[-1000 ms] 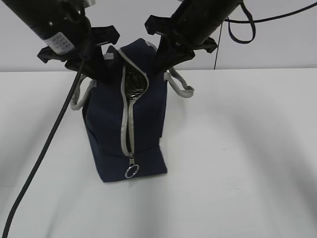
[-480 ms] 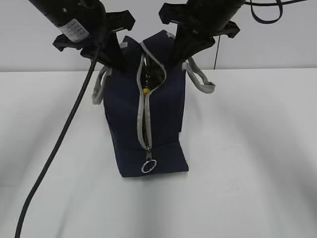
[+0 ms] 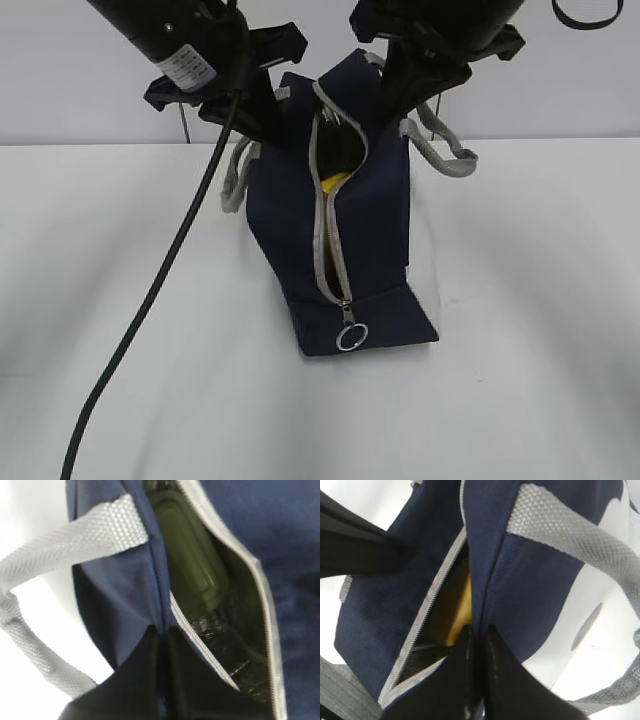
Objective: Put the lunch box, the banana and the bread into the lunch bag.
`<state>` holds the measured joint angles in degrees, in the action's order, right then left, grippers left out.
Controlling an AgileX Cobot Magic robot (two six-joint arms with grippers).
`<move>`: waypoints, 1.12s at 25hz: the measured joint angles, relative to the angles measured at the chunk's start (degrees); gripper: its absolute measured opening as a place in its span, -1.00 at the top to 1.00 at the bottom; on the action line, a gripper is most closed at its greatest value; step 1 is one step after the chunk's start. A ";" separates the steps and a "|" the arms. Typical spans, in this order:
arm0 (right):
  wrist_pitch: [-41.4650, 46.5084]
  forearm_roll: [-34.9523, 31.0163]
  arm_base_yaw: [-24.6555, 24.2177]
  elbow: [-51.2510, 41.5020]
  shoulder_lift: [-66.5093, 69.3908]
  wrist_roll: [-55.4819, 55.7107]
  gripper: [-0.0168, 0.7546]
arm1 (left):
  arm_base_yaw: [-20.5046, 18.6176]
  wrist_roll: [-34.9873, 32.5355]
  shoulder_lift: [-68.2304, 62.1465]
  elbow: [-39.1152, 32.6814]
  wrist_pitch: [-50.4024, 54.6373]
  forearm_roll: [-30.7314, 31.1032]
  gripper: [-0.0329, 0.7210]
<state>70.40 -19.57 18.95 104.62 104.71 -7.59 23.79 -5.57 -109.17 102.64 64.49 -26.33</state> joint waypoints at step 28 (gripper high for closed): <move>-13.45 1.93 -2.84 -13.60 -4.77 -0.21 0.95 | 0.39 0.00 -0.84 0.55 -6.15 0.01 0.92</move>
<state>56.95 -17.64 16.11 91.02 99.94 -7.81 24.18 -5.57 -110.01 103.19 58.34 -26.32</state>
